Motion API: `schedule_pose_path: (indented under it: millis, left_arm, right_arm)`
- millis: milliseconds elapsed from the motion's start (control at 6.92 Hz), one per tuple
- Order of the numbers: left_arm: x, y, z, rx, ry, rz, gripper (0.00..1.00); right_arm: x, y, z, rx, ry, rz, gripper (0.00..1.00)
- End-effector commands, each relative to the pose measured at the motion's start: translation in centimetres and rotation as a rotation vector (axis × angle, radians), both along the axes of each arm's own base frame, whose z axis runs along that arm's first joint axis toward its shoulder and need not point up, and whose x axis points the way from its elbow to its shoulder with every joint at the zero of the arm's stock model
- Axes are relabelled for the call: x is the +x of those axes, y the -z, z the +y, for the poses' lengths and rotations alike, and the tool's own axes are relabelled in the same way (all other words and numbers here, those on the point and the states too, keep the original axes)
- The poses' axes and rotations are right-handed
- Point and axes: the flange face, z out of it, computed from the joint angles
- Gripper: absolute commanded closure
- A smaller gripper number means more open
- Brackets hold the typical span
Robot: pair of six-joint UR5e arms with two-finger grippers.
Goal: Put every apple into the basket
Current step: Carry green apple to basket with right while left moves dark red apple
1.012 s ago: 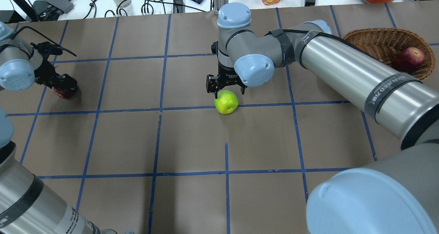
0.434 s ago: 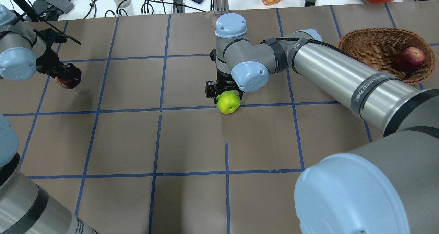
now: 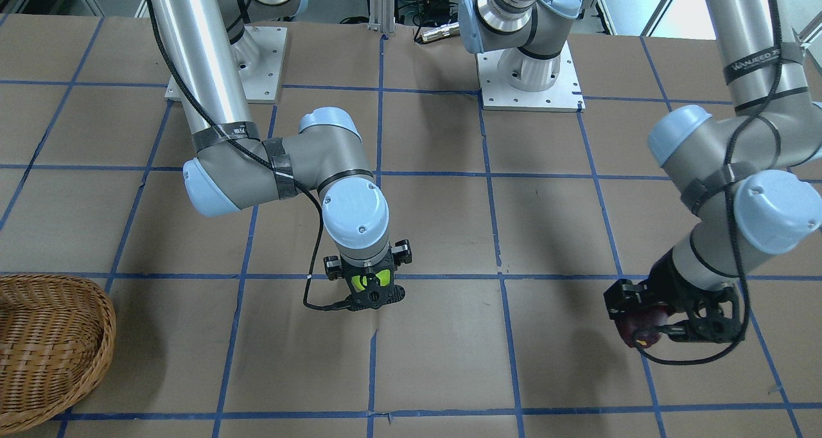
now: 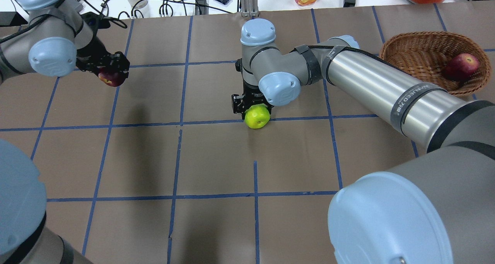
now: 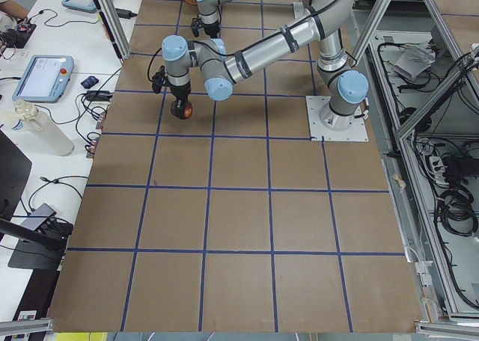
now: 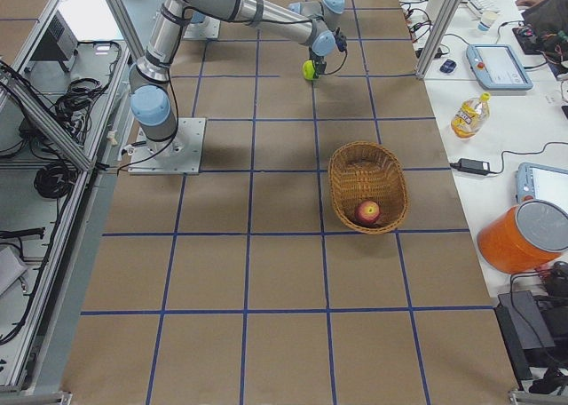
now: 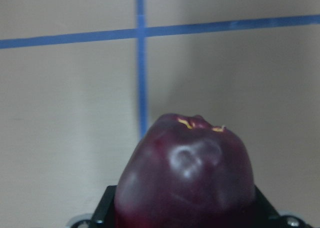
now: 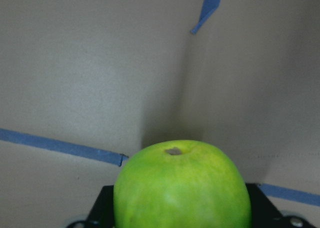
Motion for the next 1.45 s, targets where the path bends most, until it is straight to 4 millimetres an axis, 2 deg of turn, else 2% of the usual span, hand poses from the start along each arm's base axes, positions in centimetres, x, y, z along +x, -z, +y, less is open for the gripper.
schedule_pose_path:
  millis: [0,145,289,434,578,723,867,1012,1156,1301]
  left_arm:
    - [-11.0,0.2,0.8,0.002,-0.155,0.029,0.69]
    - [-14.9,0.1,1.3,-0.007,-0.207,0.053,0.69]
    - [-18.4,0.5,1.8,-0.007,-0.326,0.119,0.69]
    - [-23.5,1.9,3.2,0.031,-0.396,0.160,0.69]
    - [-29.8,3.5,5.1,0.000,-0.411,0.184,0.67]
    - [-33.7,5.3,6.6,-0.026,-0.492,0.223,0.63]
    - [-36.8,8.0,8.5,0.009,-0.528,0.206,0.64]
    - [-38.5,9.4,10.1,0.023,-0.504,0.196,0.64]
    - [-38.4,10.1,11.1,0.043,-0.505,0.181,0.64]
    - [-38.2,9.8,12.0,0.054,-0.501,0.174,0.60]
  right_arm:
    - [-2.2,-4.4,-1.3,-0.065,0.024,-0.016,1.00]
    - [-6.2,-7.5,-2.6,-0.092,0.085,-0.020,1.00]
    - [-13.0,-11.3,-3.9,-0.097,0.189,-0.018,1.00]
    - [-20.1,-14.9,-5.0,-0.147,0.255,-0.016,1.00]
    - [-27.1,-16.7,-5.8,-0.179,0.270,0.007,1.00]
    - [-34.8,-17.4,-6.8,-0.187,0.256,0.048,1.00]
    - [-40.4,-17.9,-7.6,-0.207,0.168,0.093,1.00]
    - [-44.4,-16.5,-8.6,-0.192,0.132,0.118,1.00]
    - [-48.3,-15.2,-9.2,-0.167,0.136,0.155,1.00]
    - [-51.6,-13.0,-10.4,-0.177,0.106,0.170,1.00]
